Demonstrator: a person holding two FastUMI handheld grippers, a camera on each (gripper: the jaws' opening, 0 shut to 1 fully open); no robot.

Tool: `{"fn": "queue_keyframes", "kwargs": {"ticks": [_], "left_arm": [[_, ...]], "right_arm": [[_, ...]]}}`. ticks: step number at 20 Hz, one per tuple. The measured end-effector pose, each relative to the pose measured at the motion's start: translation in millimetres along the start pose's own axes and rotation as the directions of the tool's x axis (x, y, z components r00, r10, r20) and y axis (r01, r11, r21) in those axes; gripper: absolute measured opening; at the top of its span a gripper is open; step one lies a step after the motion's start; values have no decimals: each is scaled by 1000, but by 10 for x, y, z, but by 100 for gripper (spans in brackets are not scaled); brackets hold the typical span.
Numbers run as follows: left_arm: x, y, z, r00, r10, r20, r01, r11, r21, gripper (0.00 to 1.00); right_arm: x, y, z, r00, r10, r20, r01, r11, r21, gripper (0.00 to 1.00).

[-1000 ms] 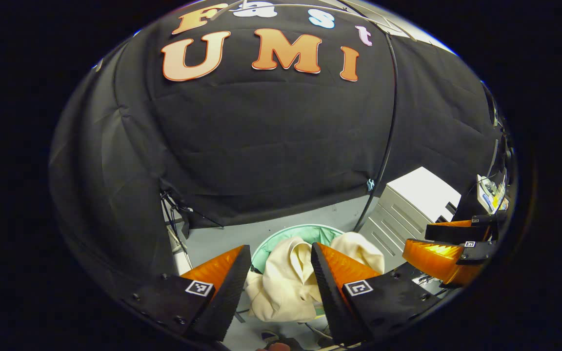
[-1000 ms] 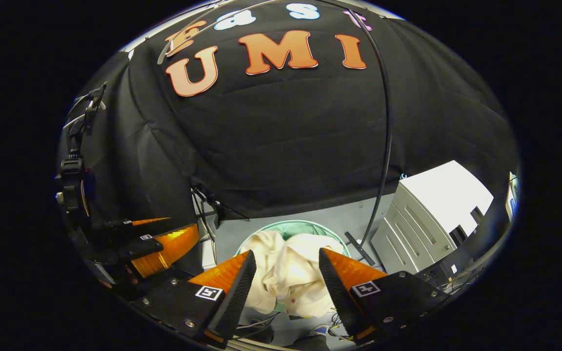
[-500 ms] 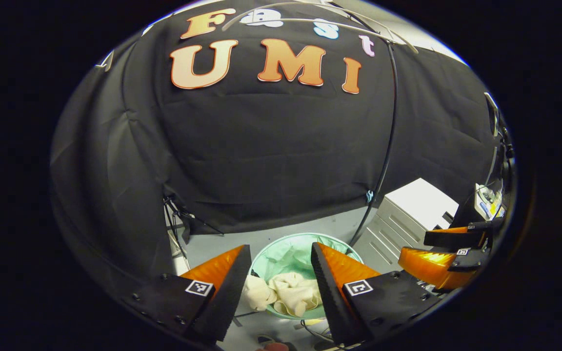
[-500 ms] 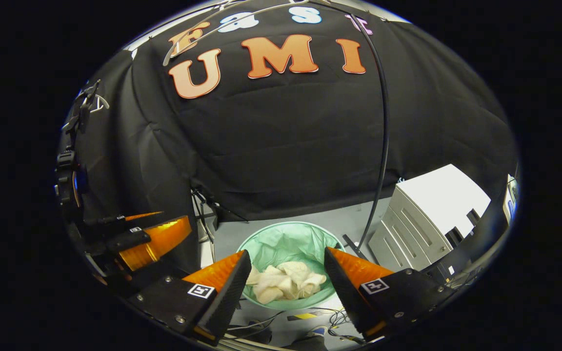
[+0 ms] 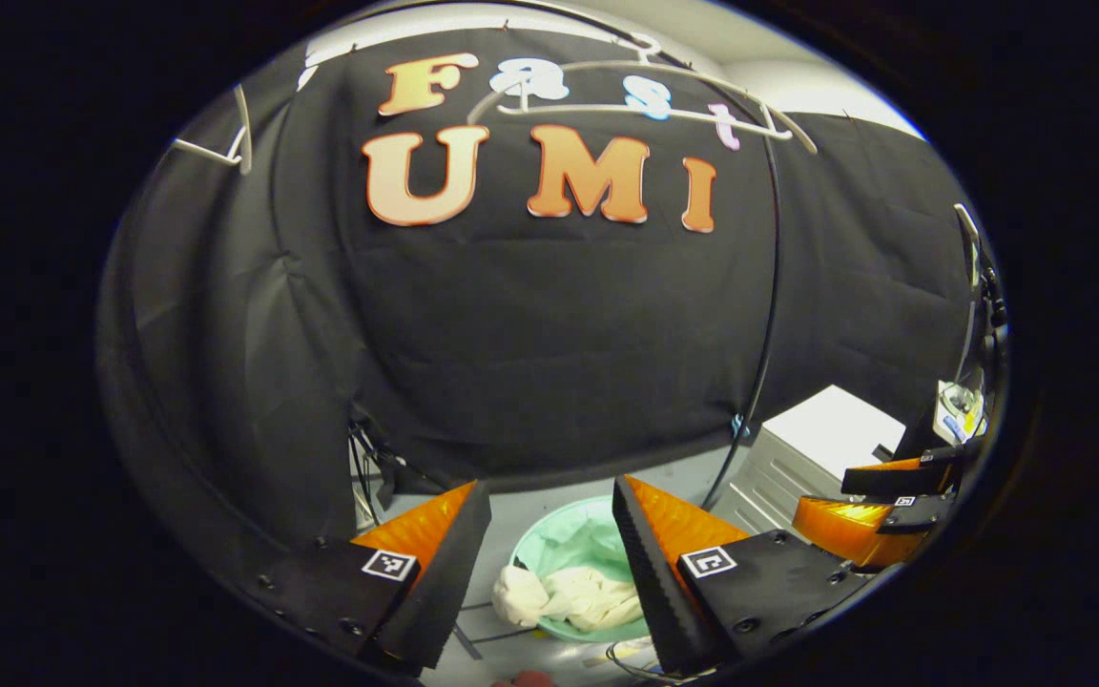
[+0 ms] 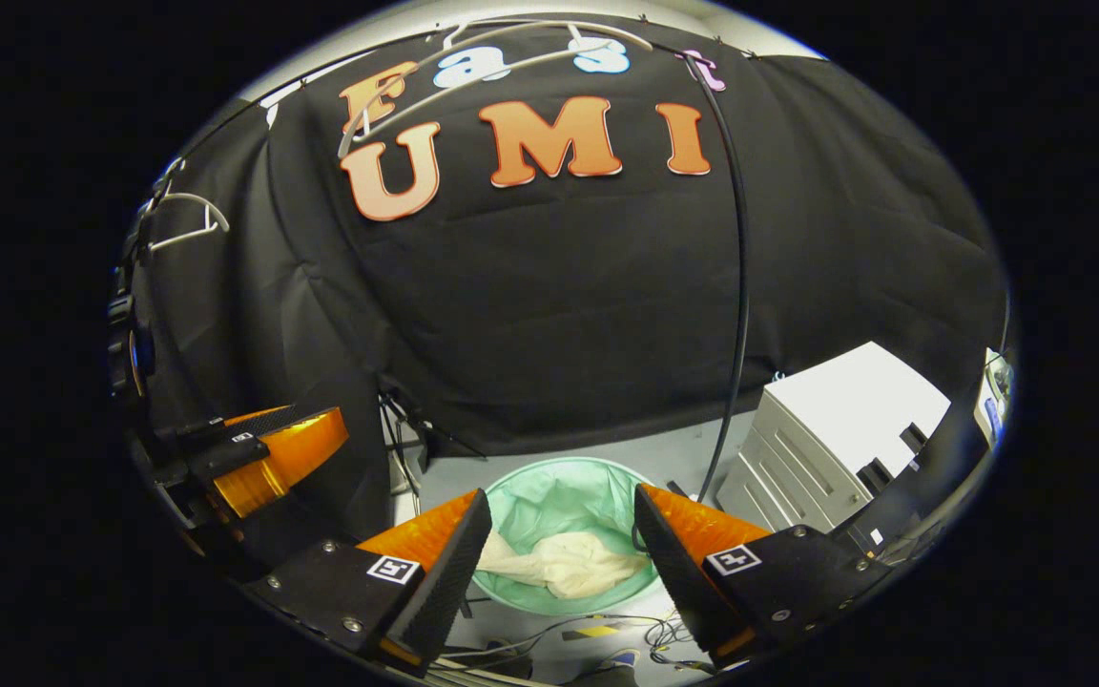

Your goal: Grasp the clothes on the hanger with both hands and then place them into the laundry hamper below.

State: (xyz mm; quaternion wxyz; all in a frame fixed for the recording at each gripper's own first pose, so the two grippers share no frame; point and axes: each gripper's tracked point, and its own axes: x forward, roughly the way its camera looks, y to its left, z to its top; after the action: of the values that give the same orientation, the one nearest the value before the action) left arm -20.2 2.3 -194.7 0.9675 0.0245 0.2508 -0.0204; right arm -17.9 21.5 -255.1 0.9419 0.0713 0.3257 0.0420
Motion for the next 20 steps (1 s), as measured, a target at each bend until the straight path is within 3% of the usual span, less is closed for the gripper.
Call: {"fn": "queue_keyframes", "kwargs": {"ticks": [7,9,10,13,16,20], "left_arm": [[-357,67,817,984,12,179,-2,998,-56,90],[-457,90,1058,972,16,234,0,998,-67,94],[-506,110,1177,965,22,262,-3,997,-73,100],[-708,134,1508,943,28,331,-2,997,-77,97],[-821,160,1720,925,29,378,-3,998,-68,94],[-962,163,1856,909,30,416,-1,998,-70,100]], "right_arm": [[-520,94,1047,975,5,223,0,1000,-20,93],[-646,110,1333,955,5,297,9,999,-44,93],[-741,126,1477,941,7,337,14,998,-58,93],[-1021,143,1898,899,7,438,31,996,-81,93],[-1203,121,2071,874,5,485,35,997,-73,93],[-1321,37,2181,849,-11,528,60,995,-75,93]]}}
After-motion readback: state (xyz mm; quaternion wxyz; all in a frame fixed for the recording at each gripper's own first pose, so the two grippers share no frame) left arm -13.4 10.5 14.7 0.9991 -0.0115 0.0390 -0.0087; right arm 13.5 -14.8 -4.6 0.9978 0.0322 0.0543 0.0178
